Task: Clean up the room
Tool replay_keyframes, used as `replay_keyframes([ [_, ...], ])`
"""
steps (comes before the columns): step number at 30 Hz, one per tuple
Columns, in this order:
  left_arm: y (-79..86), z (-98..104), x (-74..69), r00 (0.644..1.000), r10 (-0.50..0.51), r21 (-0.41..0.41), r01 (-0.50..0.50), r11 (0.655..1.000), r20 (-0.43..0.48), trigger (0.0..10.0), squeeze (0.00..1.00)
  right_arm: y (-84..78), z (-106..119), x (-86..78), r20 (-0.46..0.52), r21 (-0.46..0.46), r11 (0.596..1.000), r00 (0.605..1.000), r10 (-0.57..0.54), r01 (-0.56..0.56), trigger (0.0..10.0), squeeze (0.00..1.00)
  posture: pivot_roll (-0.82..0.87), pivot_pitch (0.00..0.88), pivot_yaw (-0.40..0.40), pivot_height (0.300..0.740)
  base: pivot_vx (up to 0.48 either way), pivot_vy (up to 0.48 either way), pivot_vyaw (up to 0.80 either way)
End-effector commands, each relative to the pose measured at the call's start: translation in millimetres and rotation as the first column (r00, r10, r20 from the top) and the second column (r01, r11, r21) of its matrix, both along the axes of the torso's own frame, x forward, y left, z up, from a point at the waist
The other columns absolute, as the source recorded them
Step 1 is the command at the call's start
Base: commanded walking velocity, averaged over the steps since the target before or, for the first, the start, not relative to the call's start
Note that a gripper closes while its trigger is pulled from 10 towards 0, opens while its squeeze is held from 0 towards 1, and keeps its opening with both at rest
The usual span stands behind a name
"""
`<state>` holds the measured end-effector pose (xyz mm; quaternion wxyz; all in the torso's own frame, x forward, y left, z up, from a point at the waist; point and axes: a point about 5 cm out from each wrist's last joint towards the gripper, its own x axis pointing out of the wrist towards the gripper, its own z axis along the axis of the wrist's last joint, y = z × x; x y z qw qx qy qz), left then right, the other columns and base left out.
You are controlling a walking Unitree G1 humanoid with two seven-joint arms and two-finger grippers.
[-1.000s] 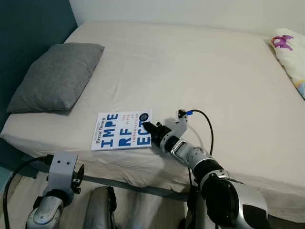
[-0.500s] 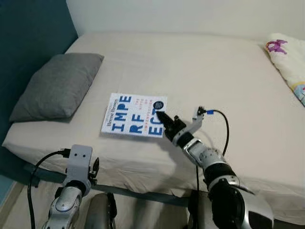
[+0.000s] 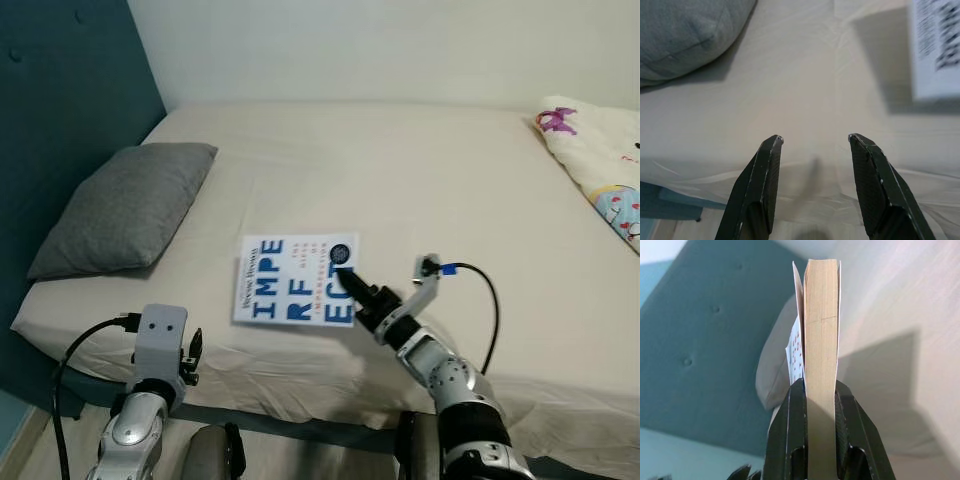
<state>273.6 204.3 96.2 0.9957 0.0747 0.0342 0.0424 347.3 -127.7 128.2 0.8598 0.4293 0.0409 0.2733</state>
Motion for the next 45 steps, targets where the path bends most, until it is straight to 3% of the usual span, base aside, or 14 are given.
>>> replay_keyframes([
  [1, 5.1, -8.3, -5.3, 1.0, 0.016, 0.002, -0.016, 1.0, -0.026, 10.0, 0.0, 1.5, 3.7, -3.3, 0.009, 0.02, 1.0, 1.0, -0.005, 0.005, 10.0, 0.0, 0.04, 0.142, 0.042, 0.53, 0.0, 0.0, 0.0],
  [3, 5.1, -8.6, -5.3, 1.0, 0.016, 0.002, -0.016, 1.0, -0.025, 10.0, 0.0, 1.2, 4.2, -4.7, 0.009, 0.019, 1.0, 1.0, -0.007, 0.007, 10.0, 0.0, 0.04, 0.142, 0.042, 0.53, 0.0, 0.0, 0.0],
  [5, 5.4, -9.4, -5.8, 1.0, 0.018, 0.002, -0.018, 1.0, -0.025, 10.0, 0.0, 1.1, 5.5, -9.8, 0.004, 0.072, 0.997, 1.0, 0.009, -0.009, 10.0, 0.0, 0.04, 0.139, 0.047, 0.53, 0.0, 0.0, 0.0],
  [8, 4.7, -9.5, -6.0, 1.0, 0.021, -0.002, -0.021, 1.0, -0.021, 10.0, 0.0, 0.9, 7.7, -26.1, -0.003, 0.233, 0.971, 0.998, 0.062, -0.059, 10.0, 0.0, 0.04, 0.129, 0.04, 0.53, 0.0, 0.0, 0.0],
  [11, 3.3, -7.3, -4.2, 1.0, 0.015, 0.006, -0.015, 1.0, -0.01, 10.0, 0.0, -1.5, 7.0, -30.3, -0.013, 0.274, 0.96, 0.998, 0.064, -0.058, 10.0, 0.0, 0.04, 0.131, 0.037, 0.53, 0.0, 0.0, 0.0],
  [19, 3.9, -6.9, -3.0, 1.0, 0.021, 0.002, -0.02, 1.0, -0.008, 10.0, 0.0, -5.0, 8.4, -34.8, -0.004, 0.226, 0.974, 1.0, 0.016, -0.015, 10.0, 0.0, 0.02, 0.137, 0.058, 0.53, 0.0, 0.0, 0.0],
  [27, 0.4, -9.1, -4.2, 1.0, 0.01, 0.003, -0.01, 1.0, -0.018, 10.0, 0.0, 1.7, 10.8, -40.4, 0.002, 0.177, 0.984, 1.0, 0.024, -0.024, 10.0, 0.0, 0.03, 0.132, 0.065, 0.53, 0.0, 0.0, 0.0],
  [45, 2.1, -8.6, -7.5, 0.999, 0.038, -0.003, -0.038, 0.999, -0.001, 10.0, 0.0, 9.7, 10.8, -42.7, 0.003, 0.184, 0.982, 0.999, 0.047, -0.047, 10.0, 0.0, 0.04, 0.12, 0.029, 0.6, 0.0, 0.0, 0.0],
])
